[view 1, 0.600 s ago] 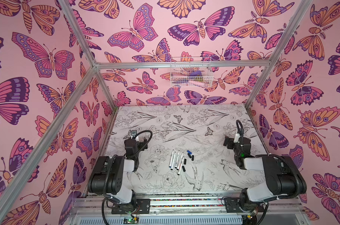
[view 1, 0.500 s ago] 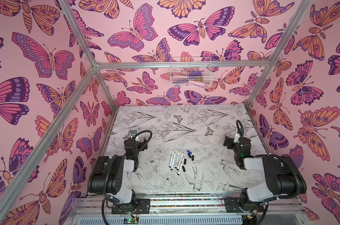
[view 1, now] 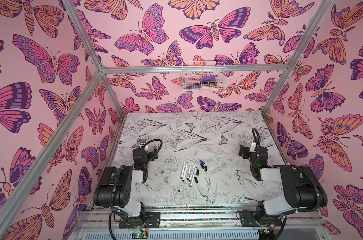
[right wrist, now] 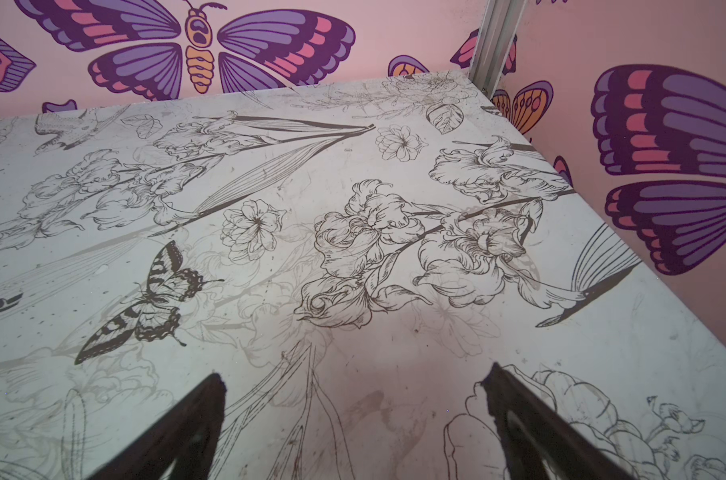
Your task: Insert the pens into the pen caps
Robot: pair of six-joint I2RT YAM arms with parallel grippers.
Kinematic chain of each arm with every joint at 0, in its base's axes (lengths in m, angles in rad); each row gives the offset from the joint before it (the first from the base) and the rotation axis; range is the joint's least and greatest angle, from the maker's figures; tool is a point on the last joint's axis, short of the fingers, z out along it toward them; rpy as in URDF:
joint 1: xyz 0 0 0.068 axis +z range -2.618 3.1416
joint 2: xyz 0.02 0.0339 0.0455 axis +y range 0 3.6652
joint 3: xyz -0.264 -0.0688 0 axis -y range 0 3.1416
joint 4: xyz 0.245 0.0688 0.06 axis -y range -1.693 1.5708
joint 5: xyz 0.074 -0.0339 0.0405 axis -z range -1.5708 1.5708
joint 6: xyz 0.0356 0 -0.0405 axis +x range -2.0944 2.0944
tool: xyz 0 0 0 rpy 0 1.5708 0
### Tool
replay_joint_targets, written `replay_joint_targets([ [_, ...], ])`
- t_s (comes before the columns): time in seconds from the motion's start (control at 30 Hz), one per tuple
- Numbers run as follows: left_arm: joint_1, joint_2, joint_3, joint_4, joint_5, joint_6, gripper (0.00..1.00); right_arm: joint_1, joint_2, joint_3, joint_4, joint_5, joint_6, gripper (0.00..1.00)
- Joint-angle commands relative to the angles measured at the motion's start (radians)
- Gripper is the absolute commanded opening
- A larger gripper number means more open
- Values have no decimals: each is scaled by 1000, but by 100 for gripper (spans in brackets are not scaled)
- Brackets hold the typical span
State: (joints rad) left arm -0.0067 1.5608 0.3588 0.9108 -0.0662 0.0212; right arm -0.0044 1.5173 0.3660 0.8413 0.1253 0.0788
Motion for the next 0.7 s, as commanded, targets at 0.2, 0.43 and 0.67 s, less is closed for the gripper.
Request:
replay_joint_targets([
  [0.2,5,-11,6,8,26,9,99,6,-5,19,10,-4,-5,99],
  [0.43,7,-9,7,8,-2,-8,99,6,-18,32,-35,-2,1,99],
  [0.67,3,-57,22,-45,36,16,99,5,-19,38,-46,-21,-5,96],
])
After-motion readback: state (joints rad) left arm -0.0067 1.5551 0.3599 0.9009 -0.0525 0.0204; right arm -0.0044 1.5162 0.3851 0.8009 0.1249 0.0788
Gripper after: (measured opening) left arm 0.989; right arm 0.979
